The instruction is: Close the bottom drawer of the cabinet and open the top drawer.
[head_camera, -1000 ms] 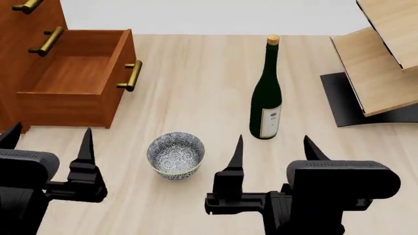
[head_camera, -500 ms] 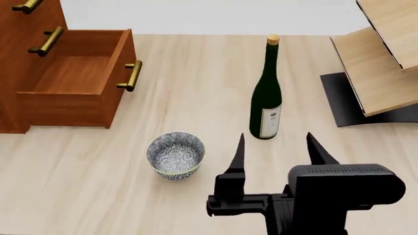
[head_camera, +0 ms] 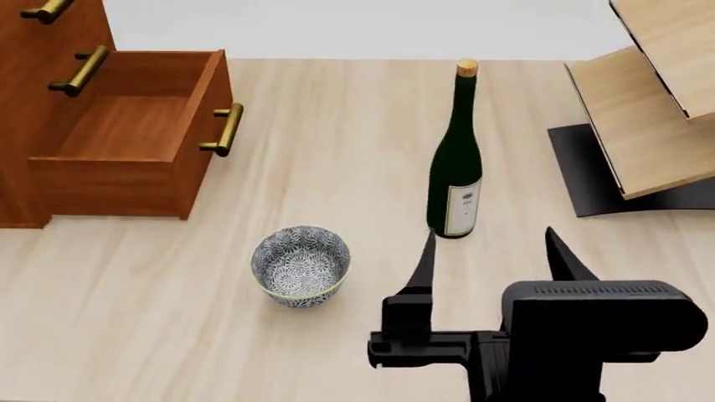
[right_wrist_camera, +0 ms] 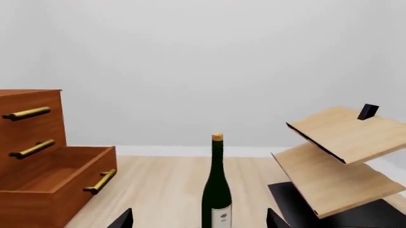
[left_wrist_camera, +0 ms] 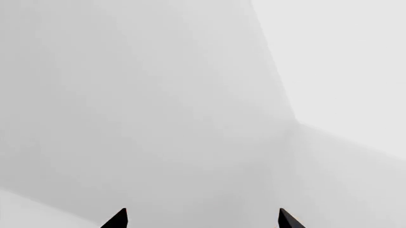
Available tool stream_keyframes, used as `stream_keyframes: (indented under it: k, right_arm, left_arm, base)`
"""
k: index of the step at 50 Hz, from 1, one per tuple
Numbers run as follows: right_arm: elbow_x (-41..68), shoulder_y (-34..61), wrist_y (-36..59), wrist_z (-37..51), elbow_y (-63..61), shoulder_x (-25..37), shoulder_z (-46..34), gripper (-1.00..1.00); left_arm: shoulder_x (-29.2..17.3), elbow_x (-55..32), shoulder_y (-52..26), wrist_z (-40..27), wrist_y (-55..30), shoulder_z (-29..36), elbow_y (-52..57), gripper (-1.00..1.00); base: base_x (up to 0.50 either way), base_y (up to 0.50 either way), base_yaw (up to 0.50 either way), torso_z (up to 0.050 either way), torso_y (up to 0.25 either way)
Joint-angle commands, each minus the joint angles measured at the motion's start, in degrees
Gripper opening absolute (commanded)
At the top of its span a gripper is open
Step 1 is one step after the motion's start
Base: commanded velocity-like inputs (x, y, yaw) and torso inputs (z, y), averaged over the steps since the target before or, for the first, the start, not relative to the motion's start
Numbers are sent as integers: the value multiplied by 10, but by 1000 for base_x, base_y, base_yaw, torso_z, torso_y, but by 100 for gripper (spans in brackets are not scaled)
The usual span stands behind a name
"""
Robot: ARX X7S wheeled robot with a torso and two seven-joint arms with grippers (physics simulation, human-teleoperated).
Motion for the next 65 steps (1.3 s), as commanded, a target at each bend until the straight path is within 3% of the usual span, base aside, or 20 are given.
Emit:
stream_keyframes:
  k: [1, 13, 22, 34, 40, 45, 47, 65]
  right_arm:
    - [0, 3, -6, 8, 9, 1, -1, 100]
    - [1, 4, -20, 11, 21, 2, -4, 100]
    - [-10, -1, -42, 7, 19, 14, -19, 100]
    - [-10, -5, -53, 12, 25, 19, -15, 100]
    - [-2, -4, -48, 14, 22, 19, -4, 100]
    - [-4, -7, -49, 17, 21, 23, -4, 100]
    - [-2, -7, -47, 19, 18, 24, -3, 100]
    - [12, -4, -54, 20, 29, 21, 2, 100]
  left_arm:
    - [-10, -10, 18, -22, 38, 1, 5, 100]
    - [-16, -16, 29, -27, 55, 11, 6, 100]
    - [-23, -10, 33, -34, 61, 21, 4, 100]
    - [-19, -2, 41, -46, 91, 19, 7, 100]
    - [0, 78, 55, -46, 185, 29, 27, 100]
    - [2, 63, 63, -73, 205, 18, 28, 100]
    - [0, 98, 65, -77, 218, 25, 30, 100]
    - [-24, 74, 79, -97, 218, 44, 23, 100]
  base:
    - [0, 0, 0, 49, 74]
    - [0, 0, 0, 49, 76]
    - [75, 119, 0, 3, 2]
    - [229, 407, 0, 0, 0]
    - [238, 489, 0, 0, 0]
    - [239, 492, 0, 0, 0]
    - [238, 500, 0, 0, 0]
    - [238, 500, 0, 0, 0]
